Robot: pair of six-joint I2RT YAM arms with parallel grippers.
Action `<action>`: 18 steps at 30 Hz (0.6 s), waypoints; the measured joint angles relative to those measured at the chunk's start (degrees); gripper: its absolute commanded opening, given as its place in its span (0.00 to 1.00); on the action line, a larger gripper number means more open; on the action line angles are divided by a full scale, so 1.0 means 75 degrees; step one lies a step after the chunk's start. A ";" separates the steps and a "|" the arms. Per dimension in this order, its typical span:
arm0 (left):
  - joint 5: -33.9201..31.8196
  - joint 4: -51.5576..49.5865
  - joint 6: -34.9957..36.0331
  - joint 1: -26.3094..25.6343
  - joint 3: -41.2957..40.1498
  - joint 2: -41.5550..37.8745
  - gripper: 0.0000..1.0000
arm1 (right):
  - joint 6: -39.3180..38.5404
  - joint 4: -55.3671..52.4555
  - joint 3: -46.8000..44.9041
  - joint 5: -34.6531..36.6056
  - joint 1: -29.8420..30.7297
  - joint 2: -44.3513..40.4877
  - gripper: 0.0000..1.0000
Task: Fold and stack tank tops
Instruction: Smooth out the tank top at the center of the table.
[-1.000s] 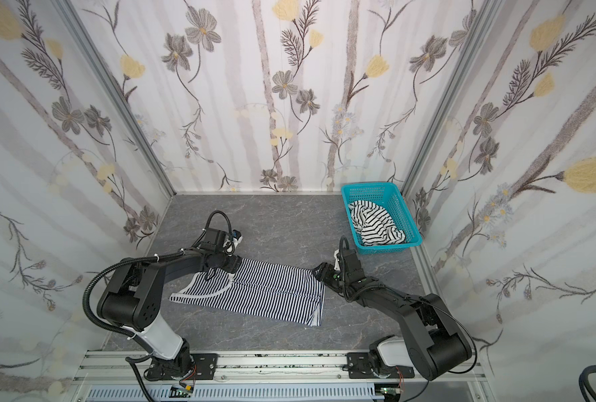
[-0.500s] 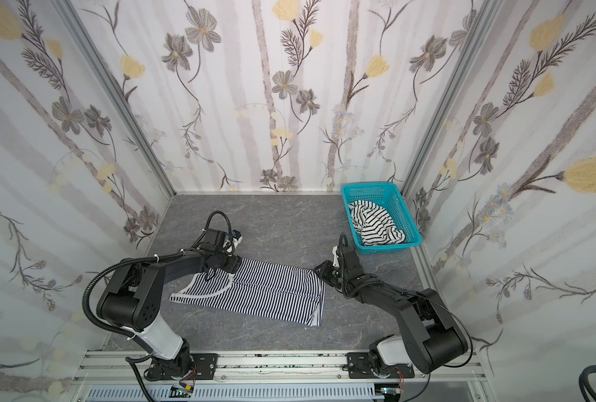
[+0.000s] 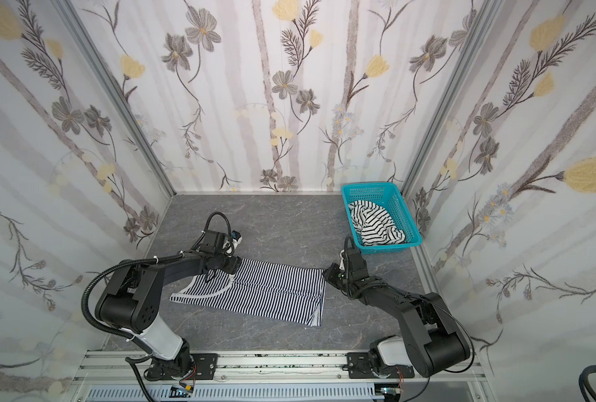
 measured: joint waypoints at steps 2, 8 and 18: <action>0.0003 -0.0020 0.0000 -0.0009 0.0017 0.0003 0.69 | -0.0108 -0.0160 0.0122 0.0058 0.0000 0.0105 0.38; 0.0020 -0.0093 -0.0035 -0.0020 0.0041 0.0003 0.70 | -0.0187 -0.0530 0.0224 0.0446 0.0265 -0.0860 0.37; 0.0035 -0.0463 -0.0061 -0.0055 -0.0003 -0.0216 0.70 | 0.0047 -0.0315 0.0356 0.0341 0.0729 -0.0697 0.22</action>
